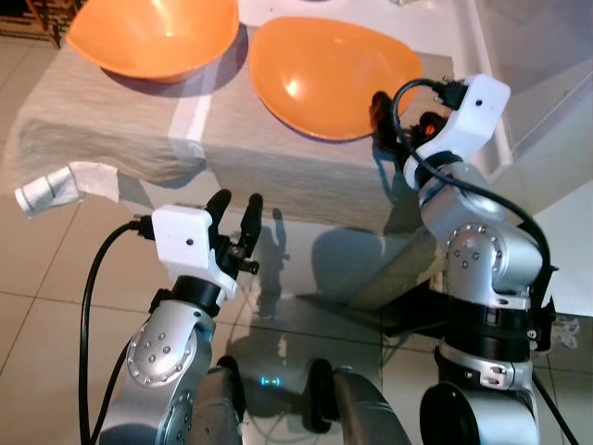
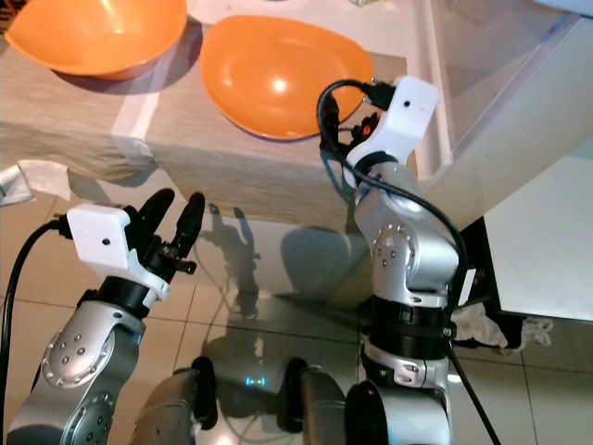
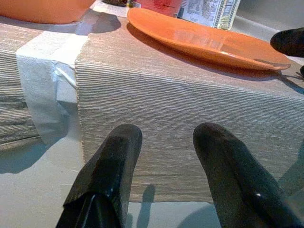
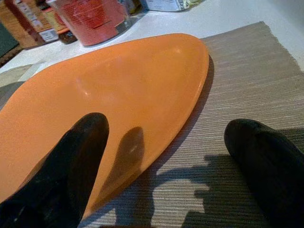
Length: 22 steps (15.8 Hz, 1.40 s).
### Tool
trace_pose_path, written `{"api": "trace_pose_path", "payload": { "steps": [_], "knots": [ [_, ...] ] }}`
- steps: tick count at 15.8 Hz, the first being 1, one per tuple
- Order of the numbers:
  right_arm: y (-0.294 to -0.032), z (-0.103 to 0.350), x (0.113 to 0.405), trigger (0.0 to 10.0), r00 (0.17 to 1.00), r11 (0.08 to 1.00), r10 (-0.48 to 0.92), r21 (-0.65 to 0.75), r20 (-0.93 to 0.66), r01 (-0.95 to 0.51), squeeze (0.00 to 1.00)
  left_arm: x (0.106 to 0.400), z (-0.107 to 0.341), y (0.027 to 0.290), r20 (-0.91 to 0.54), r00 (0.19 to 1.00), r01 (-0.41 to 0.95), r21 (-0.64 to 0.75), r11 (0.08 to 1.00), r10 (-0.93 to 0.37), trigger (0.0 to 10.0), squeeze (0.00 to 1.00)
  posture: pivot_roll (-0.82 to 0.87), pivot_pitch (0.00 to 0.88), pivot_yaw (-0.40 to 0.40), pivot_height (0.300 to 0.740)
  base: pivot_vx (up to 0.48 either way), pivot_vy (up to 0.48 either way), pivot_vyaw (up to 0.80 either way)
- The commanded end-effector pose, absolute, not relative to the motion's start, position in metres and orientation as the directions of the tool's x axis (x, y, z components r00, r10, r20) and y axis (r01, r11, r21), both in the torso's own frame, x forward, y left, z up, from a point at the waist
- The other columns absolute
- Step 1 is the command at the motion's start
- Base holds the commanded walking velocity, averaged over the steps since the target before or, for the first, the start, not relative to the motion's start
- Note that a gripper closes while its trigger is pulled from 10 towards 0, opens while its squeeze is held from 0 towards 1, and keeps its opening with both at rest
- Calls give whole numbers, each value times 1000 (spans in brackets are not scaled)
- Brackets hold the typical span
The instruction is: Setting the table
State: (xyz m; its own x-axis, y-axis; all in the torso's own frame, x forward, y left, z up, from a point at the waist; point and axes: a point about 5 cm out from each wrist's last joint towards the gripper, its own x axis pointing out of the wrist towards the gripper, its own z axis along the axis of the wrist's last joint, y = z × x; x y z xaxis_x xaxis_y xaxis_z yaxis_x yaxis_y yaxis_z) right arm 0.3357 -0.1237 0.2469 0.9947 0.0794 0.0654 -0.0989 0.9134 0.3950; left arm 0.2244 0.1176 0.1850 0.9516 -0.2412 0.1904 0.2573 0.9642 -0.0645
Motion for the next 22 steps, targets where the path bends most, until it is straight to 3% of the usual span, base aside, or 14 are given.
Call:
{"api": "trace_pose_path", "payload": {
  "steps": [1,5,6,7,8,11,22],
  "knots": [
    [-127,236,336,10000,997,888,72,456,-2,-63,0,222,184,115,191,947,277,-71,958,-259,10000,0,-73,265,-43,740,0,0,0],
    [-96,246,341,10000,970,805,241,553,26,-215,0,223,186,114,198,943,285,-72,956,-266,10000,0,-72,259,-39,740,0,0,0],
    [-85,242,346,9098,962,811,271,546,-36,-208,0,223,186,114,201,943,286,-72,956,-267,10000,0,-67,260,-41,740,0,0,0],
    [-84,242,347,9098,961,811,273,548,-48,-203,0,223,187,114,202,942,286,-72,956,-266,10000,0,-67,260,-41,740,0,0,0],
    [-76,244,350,0,950,815,304,534,-67,-223,0,223,187,114,203,943,282,-72,957,-263,10000,0,-63,261,-43,740,0,0,0],
    [-63,249,353,0,930,825,358,495,-84,-273,0,222,186,114,200,944,281,-75,957,-261,10000,0,-61,260,-47,740,0,0,0],
    [-30,264,359,0,868,729,489,586,-83,-354,0,221,185,112,202,944,283,-81,956,-262,10000,0,-56,251,-58,740,0,0,0]
  ]
}}
